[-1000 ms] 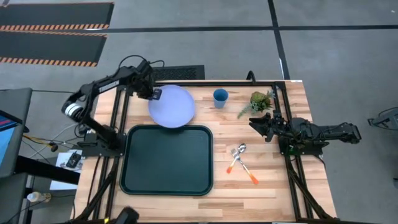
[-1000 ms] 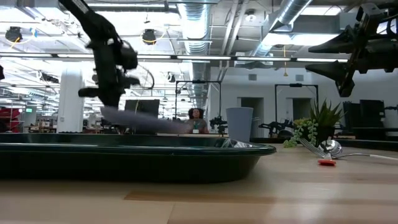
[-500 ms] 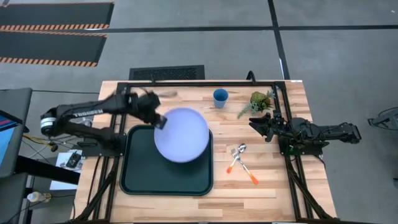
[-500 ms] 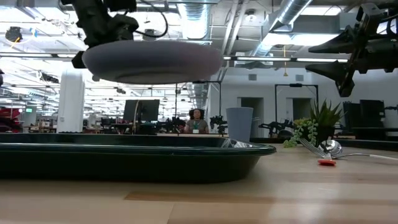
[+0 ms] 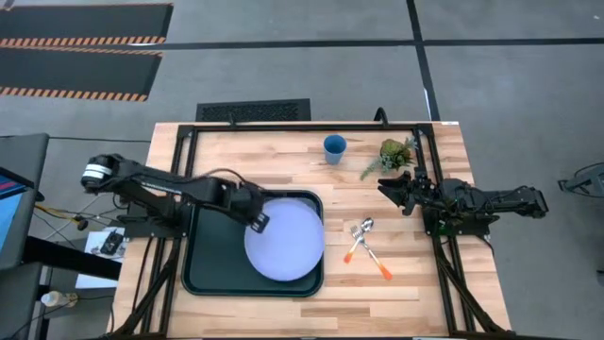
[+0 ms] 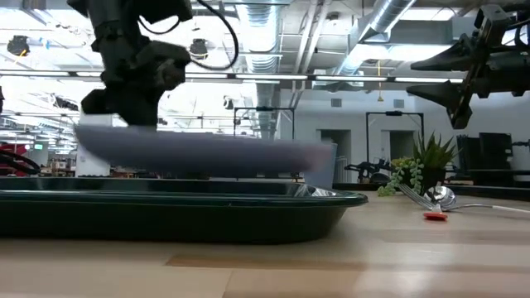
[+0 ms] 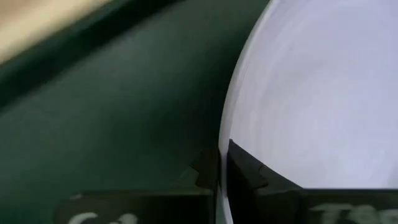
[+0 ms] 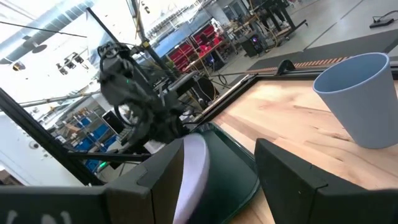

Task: Pick and place plate/cup/fork/spoon on tray
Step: Put the purple plate on the black tray

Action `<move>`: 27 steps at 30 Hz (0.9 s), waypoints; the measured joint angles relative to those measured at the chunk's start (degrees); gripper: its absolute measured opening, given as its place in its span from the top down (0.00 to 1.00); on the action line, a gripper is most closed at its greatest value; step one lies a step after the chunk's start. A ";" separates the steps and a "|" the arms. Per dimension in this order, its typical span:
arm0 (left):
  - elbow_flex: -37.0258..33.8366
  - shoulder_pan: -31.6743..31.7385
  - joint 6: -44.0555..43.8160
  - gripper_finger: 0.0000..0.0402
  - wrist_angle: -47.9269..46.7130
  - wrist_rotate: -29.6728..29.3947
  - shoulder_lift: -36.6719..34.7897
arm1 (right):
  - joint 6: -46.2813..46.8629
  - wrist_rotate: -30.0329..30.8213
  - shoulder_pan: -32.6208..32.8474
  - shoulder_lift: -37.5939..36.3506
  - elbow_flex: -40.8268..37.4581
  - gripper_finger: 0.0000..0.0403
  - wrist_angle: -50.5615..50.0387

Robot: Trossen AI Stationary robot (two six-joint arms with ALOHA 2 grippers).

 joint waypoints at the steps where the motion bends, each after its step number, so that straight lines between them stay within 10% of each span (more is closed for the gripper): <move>1: 0.00 -0.84 -0.69 1.00 0.13 0.24 1.26 | -0.01 0.00 0.00 0.00 0.00 0.44 0.02; 19: 0.00 -5.61 -5.14 0.99 6.06 2.87 8.51 | -0.04 -0.04 0.00 0.04 0.00 0.44 -0.01; 27: 0.00 -5.41 -2.48 0.79 6.15 3.48 8.51 | 0.15 -0.04 0.02 0.04 0.00 0.44 0.00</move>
